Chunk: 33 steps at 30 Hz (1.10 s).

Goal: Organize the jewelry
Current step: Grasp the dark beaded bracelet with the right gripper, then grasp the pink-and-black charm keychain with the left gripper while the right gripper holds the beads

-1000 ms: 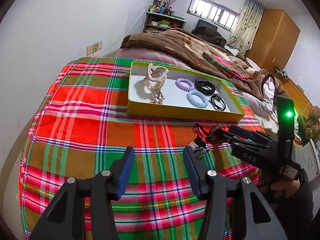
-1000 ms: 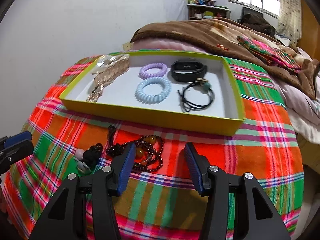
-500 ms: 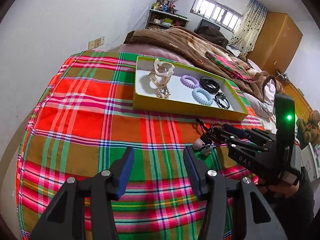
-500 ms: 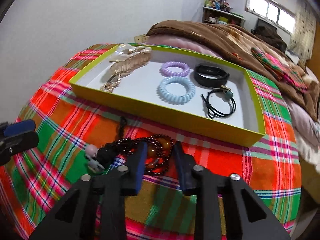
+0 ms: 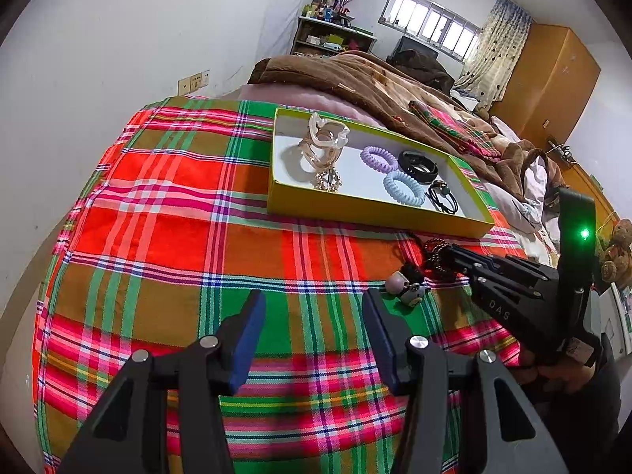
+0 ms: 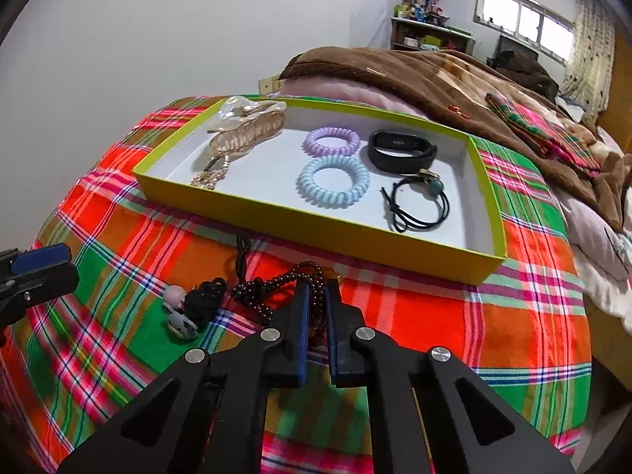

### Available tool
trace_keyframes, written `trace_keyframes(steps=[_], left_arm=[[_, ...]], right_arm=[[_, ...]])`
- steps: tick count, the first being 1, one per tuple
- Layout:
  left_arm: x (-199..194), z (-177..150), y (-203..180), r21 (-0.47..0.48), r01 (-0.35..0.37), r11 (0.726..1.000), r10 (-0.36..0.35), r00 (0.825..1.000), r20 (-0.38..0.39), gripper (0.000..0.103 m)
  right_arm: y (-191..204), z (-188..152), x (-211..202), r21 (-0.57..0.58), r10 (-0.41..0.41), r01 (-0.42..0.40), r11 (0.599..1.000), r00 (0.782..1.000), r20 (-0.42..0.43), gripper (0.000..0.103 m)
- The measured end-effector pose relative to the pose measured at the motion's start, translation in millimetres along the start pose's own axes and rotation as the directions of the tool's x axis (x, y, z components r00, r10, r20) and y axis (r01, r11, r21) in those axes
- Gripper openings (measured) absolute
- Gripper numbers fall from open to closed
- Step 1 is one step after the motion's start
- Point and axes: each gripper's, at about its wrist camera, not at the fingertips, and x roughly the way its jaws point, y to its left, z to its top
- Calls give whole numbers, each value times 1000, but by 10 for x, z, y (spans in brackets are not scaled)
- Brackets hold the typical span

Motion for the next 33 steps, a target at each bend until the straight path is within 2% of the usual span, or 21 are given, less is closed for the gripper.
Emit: trace_keyframes(steps=[10,18,25,33], left_arm=[[47,-2,-76,9,4,1000,-4,1000,-12,53],[103,26,-180,28,28,999,-28,999,-23,53],[194,32,-323,57,68,996,-65,996,-53,53],[329,28,-539,97,105,990,-97,992,-85,54]], right_arm=[[-190,-22,-233,95,13,-21,995,997,79,7],[-264,-35,-452,116,-3,-14,993,989,145,5],[-363,-124,-521,123,18,-36,992,989,146,5],[-556,-239,-644,172,6,-35,984,986,168,5]])
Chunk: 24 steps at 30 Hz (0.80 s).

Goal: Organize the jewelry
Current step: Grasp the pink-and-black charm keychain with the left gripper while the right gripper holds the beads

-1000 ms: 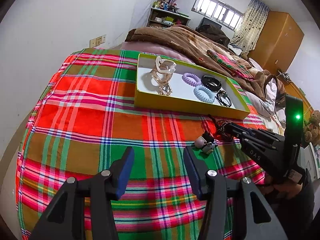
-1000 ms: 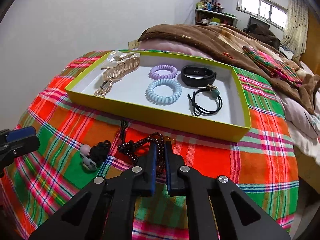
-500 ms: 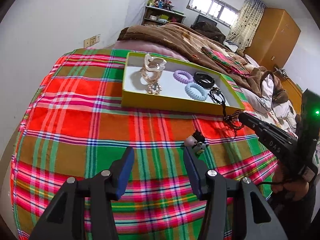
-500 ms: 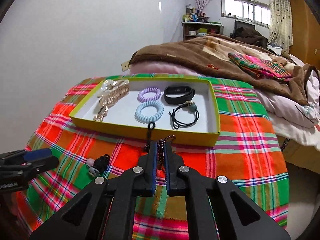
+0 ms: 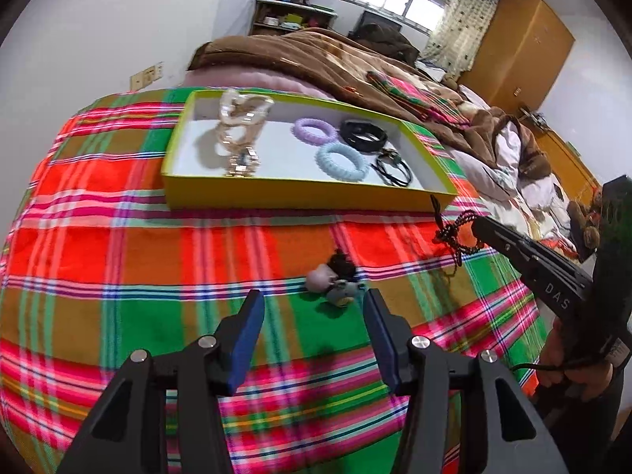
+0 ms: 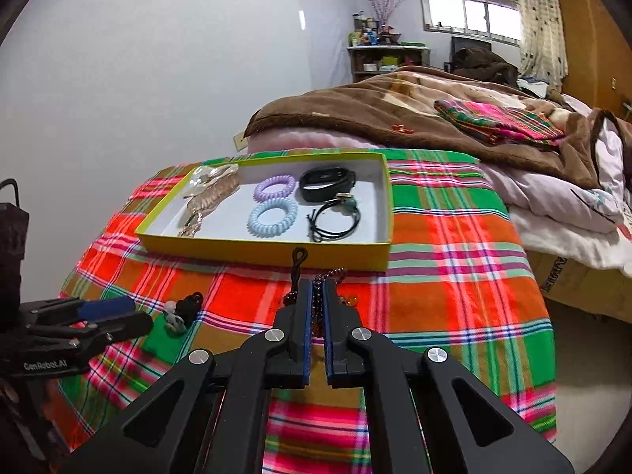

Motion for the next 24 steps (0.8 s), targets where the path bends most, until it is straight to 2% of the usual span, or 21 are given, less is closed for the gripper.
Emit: trace_keyframes(steps=[9,15,20,21,23,24], left_arm=[[136,38,-154,41,-19,999,20,1000,-23,54],[264,48,-232,77,-71,994,74,997,-36,54],[264,35,-236,80,-67,995,69,997,-22,54],[252,33,-236,81,-63,995,65,998,-19,53],[243,26,-231,85,-72,994,73,997,-16,41],[245,26,-225,84,-77,994,79,997,-18,39]], right_arm=[[-26,-18,-110,-4,3,-3,1000,1000,26,5],[-44,-28,-161,-1,1,-1,1000,999,39,5],[-39,-27,-165,-1,3,-3,1000,999,43,5],[-39,-27,-163,-1,4,-4,1000,999,43,5],[-43,-31,-163,1,5,-6,1000,999,44,4],[-42,-32,-163,1,6,-6,1000,999,44,4]])
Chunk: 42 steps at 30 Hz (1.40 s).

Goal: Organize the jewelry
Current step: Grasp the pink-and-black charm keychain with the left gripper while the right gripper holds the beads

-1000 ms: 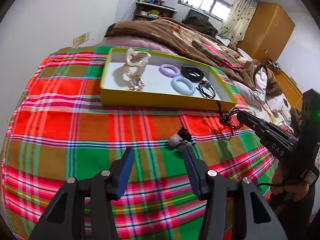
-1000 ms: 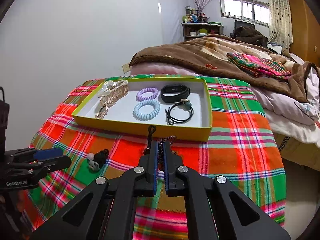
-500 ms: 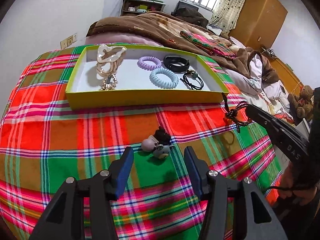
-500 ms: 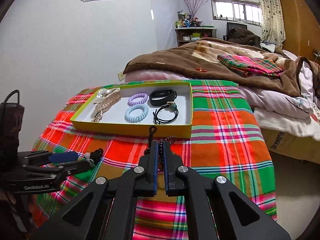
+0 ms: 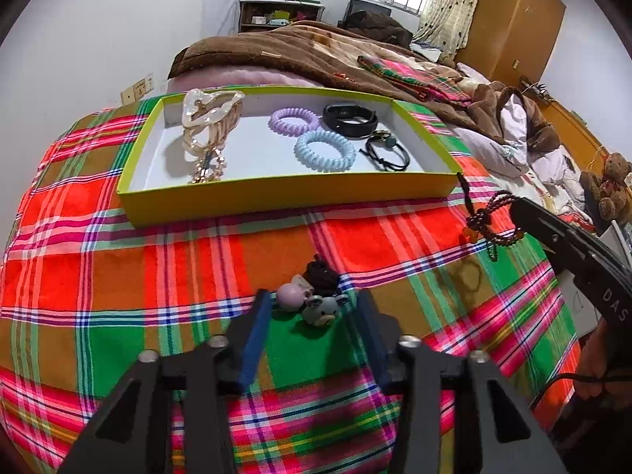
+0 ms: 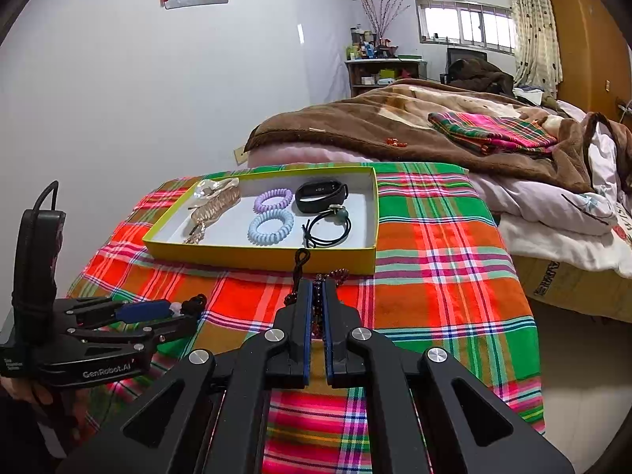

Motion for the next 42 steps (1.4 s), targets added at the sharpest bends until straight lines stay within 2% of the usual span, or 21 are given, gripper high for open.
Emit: trace_keyframes(steps=[12,13,21,23,30,31,33,34,35,38,42], left_arm=[[-82,-18,39,-3,-10,1000,10,1000,25,29],[-95,-18,44,-3,-9,1000,9,1000,29,20],[-142,-40,70,-1,-18,1000,18,999,35,18],[-170,-29,69,0,-19,1000,18,999,43,7],[-204,-15,91,-6,-23,1000,23,998,50,7],[-195,-13,107,-17,-20,1000,21,999,46,8],[-188,1,130,-39,-6,999,8,999,47,22],[-178,16,132,-41,-4,999,6,999,47,42],[-168,28,131,-43,-11,999,13,999,49,57],[-107,75,136,-58,-12,998,15,999,51,57],[63,86,97,-47,-47,998,47,999,5,57]], right_arm=[[18,6,-21,-1,-4,4,1000,1000,6,5],[16,6,-22,-1,-3,3,1000,1000,6,5],[52,11,-47,-7,-1,1,1000,1000,10,5],[60,16,-54,-8,0,0,1000,1000,13,5],[78,22,-60,-12,2,-2,1000,1000,14,5],[78,16,-60,-12,2,-2,1000,1000,13,5],[71,14,-55,-9,3,-3,1000,1000,11,5],[67,13,-50,-8,3,-3,1000,1000,11,5],[66,14,-44,-8,3,-3,1000,1000,9,5],[71,12,-25,-10,5,-5,1000,1000,4,5],[83,7,0,-11,10,-10,1000,1000,-1,5]])
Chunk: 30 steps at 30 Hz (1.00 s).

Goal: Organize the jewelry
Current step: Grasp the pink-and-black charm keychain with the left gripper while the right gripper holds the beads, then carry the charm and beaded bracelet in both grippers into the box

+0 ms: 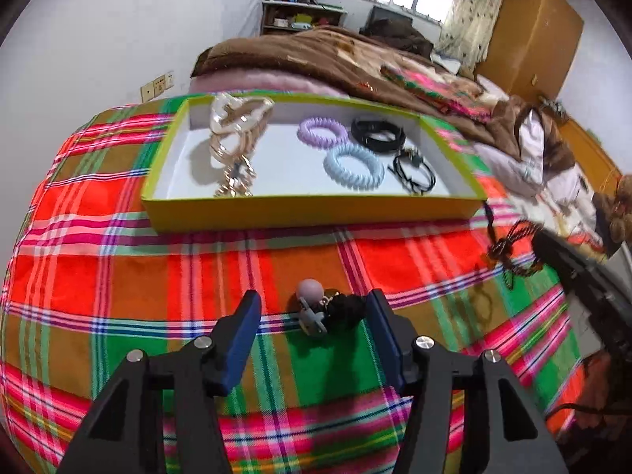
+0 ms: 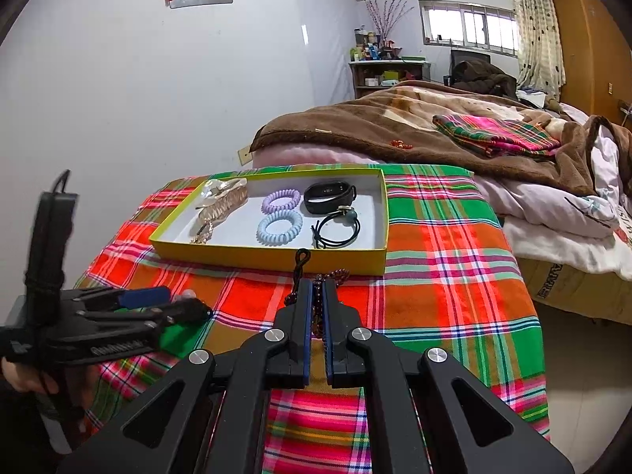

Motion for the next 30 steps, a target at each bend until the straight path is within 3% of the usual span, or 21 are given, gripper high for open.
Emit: trace_keyframes(steps=[3,5,15,30], left_arm=[[-2,-30,-70,27,-17,999,17,1000,10,51],[5,-35,-87,42,-43,998,43,999,9,35],[-125,-22,-107,57,-41,998,39,999,28,31],[-467,349,-116,59,-31,998,23,991,129,31]], right_arm=[[1,1,15,1,0,0,1000,1000,-2,4],[3,2,13,0,1,-1,1000,1000,-1,4],[18,36,-8,-2,1,-1,1000,1000,5,4],[69,338,-100,-13,4,-3,1000,999,50,4]])
